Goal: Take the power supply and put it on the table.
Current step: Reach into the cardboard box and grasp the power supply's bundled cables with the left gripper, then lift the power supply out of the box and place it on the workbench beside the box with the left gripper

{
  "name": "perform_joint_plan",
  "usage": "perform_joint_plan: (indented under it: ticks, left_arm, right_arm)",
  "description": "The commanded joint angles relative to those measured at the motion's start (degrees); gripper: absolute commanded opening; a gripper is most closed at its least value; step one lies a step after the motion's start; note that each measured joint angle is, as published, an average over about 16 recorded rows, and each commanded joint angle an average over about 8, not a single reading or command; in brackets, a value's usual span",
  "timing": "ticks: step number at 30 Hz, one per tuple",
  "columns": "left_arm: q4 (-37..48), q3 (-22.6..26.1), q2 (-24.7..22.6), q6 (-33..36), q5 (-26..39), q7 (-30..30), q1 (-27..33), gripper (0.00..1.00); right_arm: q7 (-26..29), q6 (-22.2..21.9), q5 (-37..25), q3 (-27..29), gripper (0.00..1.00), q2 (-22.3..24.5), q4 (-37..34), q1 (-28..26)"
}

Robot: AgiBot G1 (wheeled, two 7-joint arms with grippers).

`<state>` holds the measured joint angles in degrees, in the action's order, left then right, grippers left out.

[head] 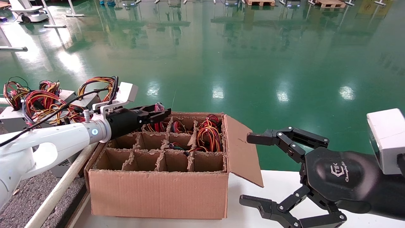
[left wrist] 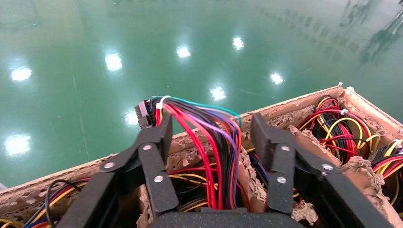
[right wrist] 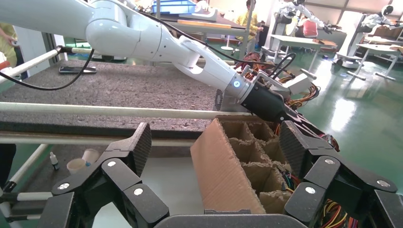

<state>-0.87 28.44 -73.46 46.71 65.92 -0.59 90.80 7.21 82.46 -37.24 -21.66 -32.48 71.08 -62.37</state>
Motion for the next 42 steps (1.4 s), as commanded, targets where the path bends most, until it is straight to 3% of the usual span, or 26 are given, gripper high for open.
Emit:
perform_joint_plan:
  ticks: [1,27,42]
  left_arm:
    - [0.09,-0.01,-0.15,0.04,-0.01,0.16,0.06,0.0]
    - [0.64,-1.06,0.7,0.99,-1.51,0.03,-0.05,0.0]
    - [-0.54,-3.77,4.06,7.38,-5.43,-3.61,4.8,0.0]
  right_arm:
    - [0.0,0.0,0.0,0.0,1.0,0.0,0.0,0.0]
    - [0.0,0.0,0.0,0.0,1.0,0.0,0.0,0.0]
    - [0.0,0.0,0.0,0.0,1.0,0.0,0.0,0.0]
